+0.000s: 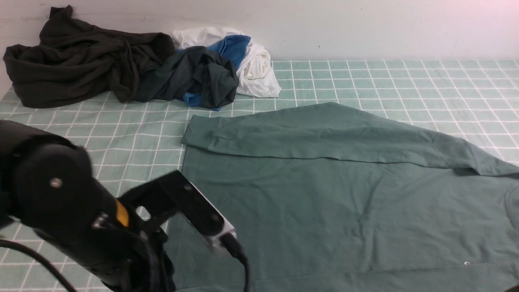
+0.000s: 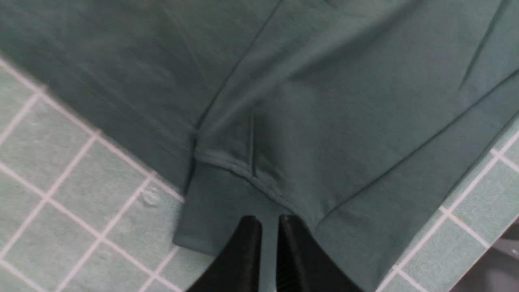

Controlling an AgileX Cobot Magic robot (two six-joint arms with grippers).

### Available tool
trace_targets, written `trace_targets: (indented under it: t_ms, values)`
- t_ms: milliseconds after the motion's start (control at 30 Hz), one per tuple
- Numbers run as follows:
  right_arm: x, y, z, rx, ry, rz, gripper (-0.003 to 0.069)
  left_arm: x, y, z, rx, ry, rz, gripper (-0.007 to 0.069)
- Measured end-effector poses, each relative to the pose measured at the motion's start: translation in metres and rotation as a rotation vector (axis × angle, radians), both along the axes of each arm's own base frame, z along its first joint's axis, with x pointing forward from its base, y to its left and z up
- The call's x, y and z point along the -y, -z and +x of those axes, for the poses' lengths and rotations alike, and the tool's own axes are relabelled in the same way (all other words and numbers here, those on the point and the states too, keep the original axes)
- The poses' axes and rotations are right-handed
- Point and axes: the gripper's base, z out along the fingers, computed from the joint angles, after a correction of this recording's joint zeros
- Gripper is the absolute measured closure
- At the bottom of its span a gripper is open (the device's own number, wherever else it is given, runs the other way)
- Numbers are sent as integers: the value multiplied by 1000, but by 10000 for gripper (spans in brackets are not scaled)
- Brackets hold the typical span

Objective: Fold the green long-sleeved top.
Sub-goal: Use the left arm to clamp the cuff closest to it, then use the left arm to drag and place the cuff at the centered position on the left edge of the fabric

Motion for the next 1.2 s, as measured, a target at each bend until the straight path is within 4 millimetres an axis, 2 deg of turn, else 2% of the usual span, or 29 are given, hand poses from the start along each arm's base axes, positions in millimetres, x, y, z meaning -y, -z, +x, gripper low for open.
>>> trace_targets:
  t_ms: [100, 333, 500, 533, 567, 667, 733, 867, 1033, 1200]
  values:
    - [-1, 0, 2, 10, 0, 2, 673, 12, 29, 13, -41, -10, 71, 456]
    - [-1, -1, 4, 42, 7, 7, 673, 22, 71, 34, -58, -53, 127, 263]
    - [-1, -2, 6, 67, 12, 12, 673, 26, 86, 37, -98, -73, 131, 258]
    - [-1, -3, 8, 81, 15, 14, 673, 27, 88, 37, -113, -77, 126, 305]
    - [-1, -3, 8, 84, 16, 15, 673, 27, 89, 37, -114, -78, 126, 320]
    - [-1, -4, 10, 104, 21, 18, 673, 27, 88, 37, -113, -78, 123, 498]
    - [-1, -4, 10, 110, 22, 19, 673, 27, 87, 38, -104, -68, 132, 578]
    - [-1, -4, 10, 112, 22, 20, 673, 27, 76, 41, -79, -49, 142, 599]
    - [0, -4, 11, 123, 22, 4, 673, 32, 30, 57, 29, -20, 129, 604]
    - [3, -4, 12, 135, 22, -36, 673, 37, 6, 72, 106, 1, 147, 604]
